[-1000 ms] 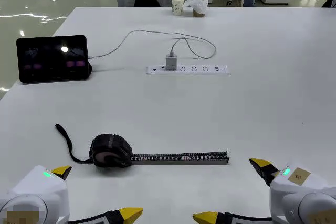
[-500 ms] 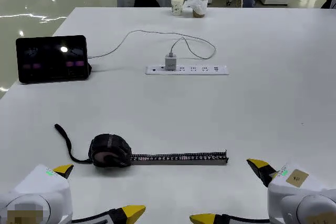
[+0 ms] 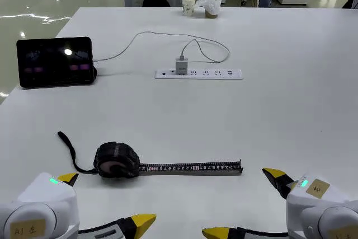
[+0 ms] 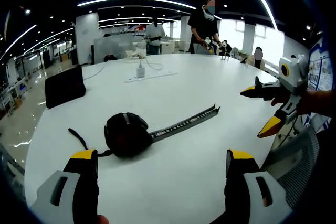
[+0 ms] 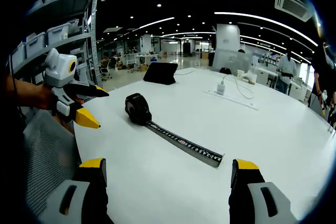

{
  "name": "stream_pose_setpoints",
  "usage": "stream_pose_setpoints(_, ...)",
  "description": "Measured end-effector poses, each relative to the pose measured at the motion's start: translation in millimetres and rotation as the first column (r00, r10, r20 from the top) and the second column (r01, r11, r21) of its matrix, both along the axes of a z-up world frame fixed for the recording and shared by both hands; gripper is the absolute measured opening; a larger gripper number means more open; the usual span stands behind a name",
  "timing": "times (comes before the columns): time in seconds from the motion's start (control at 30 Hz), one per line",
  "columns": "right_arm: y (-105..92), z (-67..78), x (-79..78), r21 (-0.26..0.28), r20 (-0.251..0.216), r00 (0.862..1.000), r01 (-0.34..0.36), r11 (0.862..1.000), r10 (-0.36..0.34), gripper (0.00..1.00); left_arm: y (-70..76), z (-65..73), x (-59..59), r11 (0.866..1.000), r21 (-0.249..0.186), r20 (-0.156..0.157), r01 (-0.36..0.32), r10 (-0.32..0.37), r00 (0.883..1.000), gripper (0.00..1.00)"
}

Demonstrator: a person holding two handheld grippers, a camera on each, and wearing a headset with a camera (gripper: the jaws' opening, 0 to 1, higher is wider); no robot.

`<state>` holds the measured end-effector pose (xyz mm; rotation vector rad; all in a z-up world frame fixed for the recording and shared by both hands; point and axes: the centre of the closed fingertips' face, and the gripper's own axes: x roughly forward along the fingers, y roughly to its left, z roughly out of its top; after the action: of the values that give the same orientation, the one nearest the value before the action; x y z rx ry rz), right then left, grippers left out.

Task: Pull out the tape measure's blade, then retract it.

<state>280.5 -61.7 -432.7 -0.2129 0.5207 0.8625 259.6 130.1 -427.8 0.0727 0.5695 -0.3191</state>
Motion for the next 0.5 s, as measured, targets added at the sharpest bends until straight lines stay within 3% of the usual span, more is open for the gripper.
stream_pose_setpoints(0.5, -0.6, -0.7, 0.1, 0.004, -0.009, 1.0, -0.013, 1.0, 0.013, 0.99, 1.1, -0.9, 2.7, 1.0, -0.005, -0.002, -0.017, 0.017, 1.0, 0.99)
